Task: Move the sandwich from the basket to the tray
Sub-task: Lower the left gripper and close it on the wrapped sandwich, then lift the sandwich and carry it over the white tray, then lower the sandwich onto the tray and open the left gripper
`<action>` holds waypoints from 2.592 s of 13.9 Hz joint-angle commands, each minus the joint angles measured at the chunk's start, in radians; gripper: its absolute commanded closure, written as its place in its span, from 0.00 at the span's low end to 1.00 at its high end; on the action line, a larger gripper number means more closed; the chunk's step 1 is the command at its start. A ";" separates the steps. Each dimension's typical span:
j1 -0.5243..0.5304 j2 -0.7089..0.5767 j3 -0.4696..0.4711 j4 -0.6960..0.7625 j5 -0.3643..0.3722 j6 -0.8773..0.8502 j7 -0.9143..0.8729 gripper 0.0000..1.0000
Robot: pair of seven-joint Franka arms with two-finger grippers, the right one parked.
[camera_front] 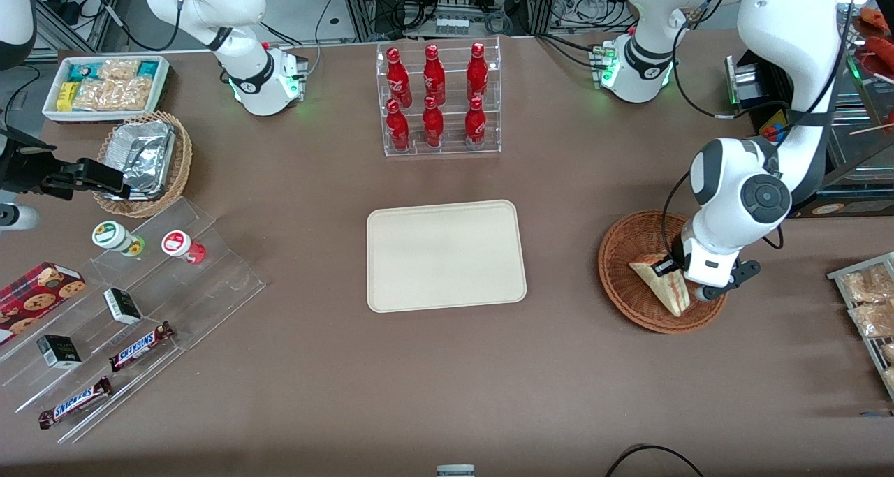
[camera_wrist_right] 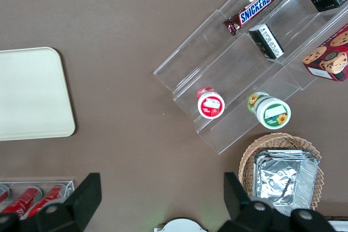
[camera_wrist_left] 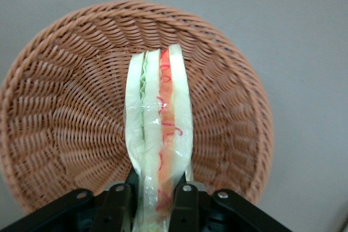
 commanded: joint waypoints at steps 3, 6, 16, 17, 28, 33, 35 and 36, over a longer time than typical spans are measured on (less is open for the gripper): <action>-0.108 -0.015 0.001 0.221 0.034 -0.285 -0.026 1.00; -0.264 -0.004 0.002 0.289 0.032 -0.333 -0.075 1.00; -0.576 0.226 -0.006 0.502 0.019 -0.312 -0.230 1.00; -0.594 0.261 -0.006 0.539 0.017 -0.305 -0.234 1.00; -0.699 0.425 -0.012 0.593 0.022 -0.166 -0.234 1.00; -0.705 0.452 -0.012 0.587 0.023 -0.146 -0.236 1.00; -0.707 0.458 -0.012 0.585 0.020 -0.147 -0.236 1.00; -0.707 0.464 -0.013 0.585 0.019 -0.147 -0.236 0.77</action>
